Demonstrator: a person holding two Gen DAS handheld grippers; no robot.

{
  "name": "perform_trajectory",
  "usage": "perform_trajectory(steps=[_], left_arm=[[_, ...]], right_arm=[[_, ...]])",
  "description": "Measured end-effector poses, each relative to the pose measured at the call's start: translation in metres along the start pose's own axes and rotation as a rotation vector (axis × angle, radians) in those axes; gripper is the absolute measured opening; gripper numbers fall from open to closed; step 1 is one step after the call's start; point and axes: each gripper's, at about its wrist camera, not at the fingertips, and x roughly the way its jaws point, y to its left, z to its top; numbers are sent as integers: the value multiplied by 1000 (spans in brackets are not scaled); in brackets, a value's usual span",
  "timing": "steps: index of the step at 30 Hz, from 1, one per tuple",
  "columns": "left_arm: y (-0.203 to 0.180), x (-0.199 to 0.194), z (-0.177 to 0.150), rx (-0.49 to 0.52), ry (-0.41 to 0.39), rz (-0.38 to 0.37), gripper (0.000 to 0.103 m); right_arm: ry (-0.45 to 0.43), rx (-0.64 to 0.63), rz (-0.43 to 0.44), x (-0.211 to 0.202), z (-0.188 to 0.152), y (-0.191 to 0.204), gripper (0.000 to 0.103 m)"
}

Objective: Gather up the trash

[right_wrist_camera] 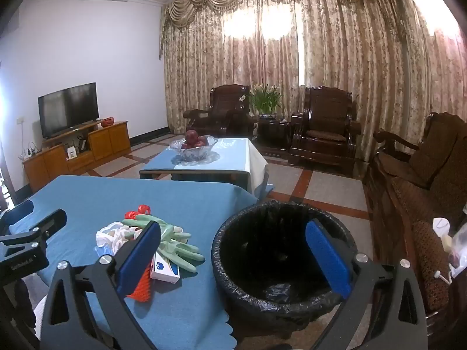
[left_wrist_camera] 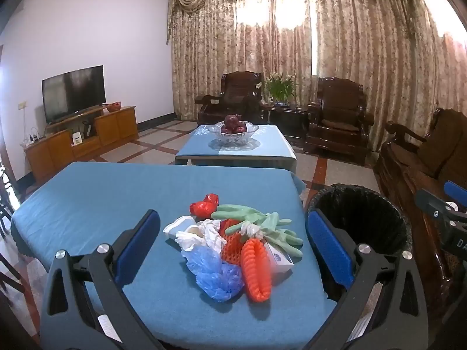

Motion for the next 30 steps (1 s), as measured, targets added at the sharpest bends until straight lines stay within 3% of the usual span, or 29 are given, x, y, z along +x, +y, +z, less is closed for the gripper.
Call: perform_trajectory(steps=[30], left_arm=[[0,0,0,2,2,1,98]], right_arm=[[7,9,1,0,0,0,97]])
